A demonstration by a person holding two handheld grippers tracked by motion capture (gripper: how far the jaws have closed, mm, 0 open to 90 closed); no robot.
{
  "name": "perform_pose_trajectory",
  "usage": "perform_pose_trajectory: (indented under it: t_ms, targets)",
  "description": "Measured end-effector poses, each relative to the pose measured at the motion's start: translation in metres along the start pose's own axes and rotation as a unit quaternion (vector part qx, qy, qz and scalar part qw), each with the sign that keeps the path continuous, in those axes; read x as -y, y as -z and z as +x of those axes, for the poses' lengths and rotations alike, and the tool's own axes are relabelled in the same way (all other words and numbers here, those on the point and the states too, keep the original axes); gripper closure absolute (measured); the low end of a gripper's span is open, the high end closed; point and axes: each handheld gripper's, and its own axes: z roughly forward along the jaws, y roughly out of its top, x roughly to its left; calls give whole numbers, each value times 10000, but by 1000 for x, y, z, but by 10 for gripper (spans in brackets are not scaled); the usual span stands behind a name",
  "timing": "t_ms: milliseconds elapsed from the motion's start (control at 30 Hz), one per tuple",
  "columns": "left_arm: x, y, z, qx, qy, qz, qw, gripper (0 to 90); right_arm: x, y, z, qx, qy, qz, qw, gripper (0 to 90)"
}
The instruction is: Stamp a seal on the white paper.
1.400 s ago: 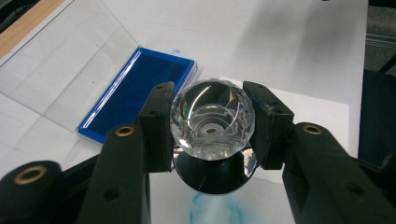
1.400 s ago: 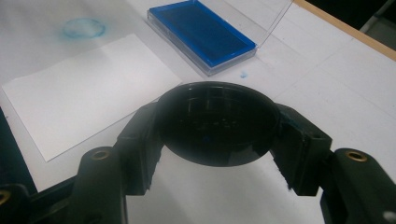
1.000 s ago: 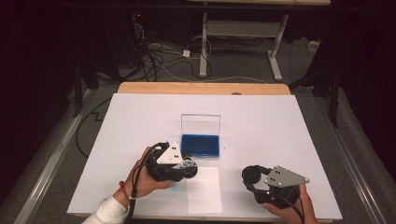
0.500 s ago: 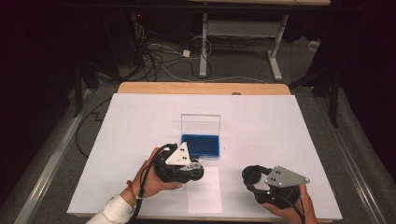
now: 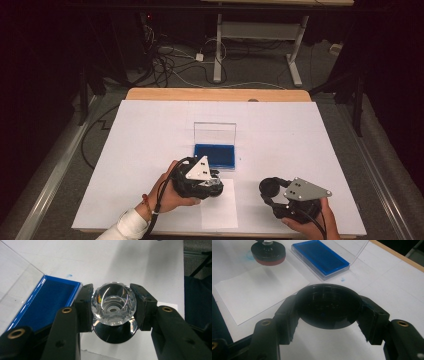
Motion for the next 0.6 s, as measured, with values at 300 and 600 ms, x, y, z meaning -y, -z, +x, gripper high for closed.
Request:
perform_pose_trajectory:
  t_ms: [300, 600]
  targets:
    - [2, -9, -3, 101, -12, 49, 9999, 543, 0, 0, 1, -6, 13, 7, 10000, 388]
    - [4, -18, -8, 270, -45, 150, 9995, 543, 0, 0, 1, -12, 15, 9, 10000, 388]
